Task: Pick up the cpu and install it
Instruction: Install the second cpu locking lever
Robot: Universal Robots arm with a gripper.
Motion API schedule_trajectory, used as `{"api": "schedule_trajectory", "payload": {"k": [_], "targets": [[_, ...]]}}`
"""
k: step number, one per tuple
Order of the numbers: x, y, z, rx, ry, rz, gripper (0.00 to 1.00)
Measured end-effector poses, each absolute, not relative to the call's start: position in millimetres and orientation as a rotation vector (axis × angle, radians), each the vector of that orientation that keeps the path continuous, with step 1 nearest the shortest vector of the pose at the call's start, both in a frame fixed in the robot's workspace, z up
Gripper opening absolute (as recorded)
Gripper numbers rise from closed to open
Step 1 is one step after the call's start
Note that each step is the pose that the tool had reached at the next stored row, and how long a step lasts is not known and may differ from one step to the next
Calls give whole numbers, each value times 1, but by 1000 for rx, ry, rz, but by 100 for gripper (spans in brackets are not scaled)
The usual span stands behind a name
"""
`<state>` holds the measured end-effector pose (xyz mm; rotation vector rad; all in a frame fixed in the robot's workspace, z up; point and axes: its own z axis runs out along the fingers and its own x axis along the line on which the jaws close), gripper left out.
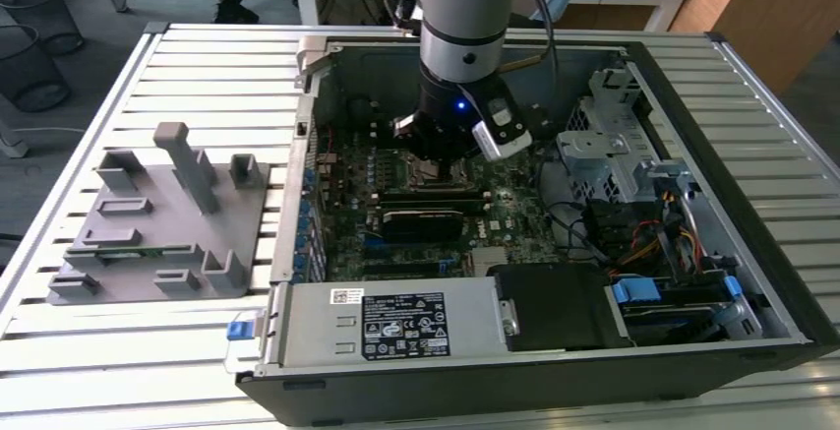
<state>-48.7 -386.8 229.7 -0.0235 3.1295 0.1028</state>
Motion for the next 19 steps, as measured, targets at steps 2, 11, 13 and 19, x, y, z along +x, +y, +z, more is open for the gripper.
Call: {"api": "schedule_trajectory", "payload": {"k": [2,11,13,19], "targets": [[-50,-390,230,-23,3129,103,11],[-62,-391,223,-23,3129,109,11],[-63,-392,222,-23,3129,117,11],[-65,-400,220,-23,3127,152,11]]}}
